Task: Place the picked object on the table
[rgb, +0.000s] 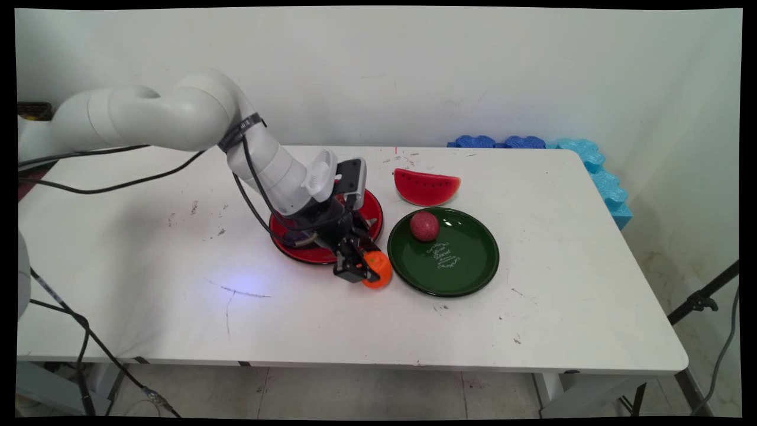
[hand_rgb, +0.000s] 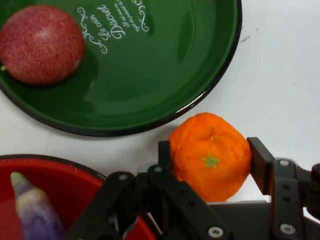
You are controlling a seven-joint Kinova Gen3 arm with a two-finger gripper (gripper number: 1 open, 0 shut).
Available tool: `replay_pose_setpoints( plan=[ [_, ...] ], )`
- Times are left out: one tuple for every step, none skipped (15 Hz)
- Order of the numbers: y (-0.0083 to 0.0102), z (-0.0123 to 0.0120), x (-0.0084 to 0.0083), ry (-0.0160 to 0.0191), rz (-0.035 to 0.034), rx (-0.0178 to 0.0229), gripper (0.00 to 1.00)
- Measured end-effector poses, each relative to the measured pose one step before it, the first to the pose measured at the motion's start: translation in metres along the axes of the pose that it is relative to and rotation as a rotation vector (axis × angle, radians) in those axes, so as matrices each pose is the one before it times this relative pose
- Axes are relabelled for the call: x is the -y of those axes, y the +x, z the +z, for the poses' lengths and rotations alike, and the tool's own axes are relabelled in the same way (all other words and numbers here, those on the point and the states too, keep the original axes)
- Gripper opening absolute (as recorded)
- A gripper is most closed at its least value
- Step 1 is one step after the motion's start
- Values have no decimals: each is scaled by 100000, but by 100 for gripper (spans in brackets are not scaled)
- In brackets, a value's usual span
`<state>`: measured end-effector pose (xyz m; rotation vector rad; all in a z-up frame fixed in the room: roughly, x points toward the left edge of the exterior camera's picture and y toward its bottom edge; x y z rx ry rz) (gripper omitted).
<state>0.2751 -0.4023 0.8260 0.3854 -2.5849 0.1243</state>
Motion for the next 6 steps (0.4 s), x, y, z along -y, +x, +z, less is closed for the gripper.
replay_pose_setpoints(
  plan=[
    [-41,269,61,-35,152,-81,0],
    [-17,208,54,-20,150,-96,0],
    [-18,128,37,7,61,-53,0],
    [-3,160,30,-141,-123,-25,100],
    [23,153,32,-216,-298,-6,100],
    [126,93,39,-153,-138,-147,100]
  ],
)
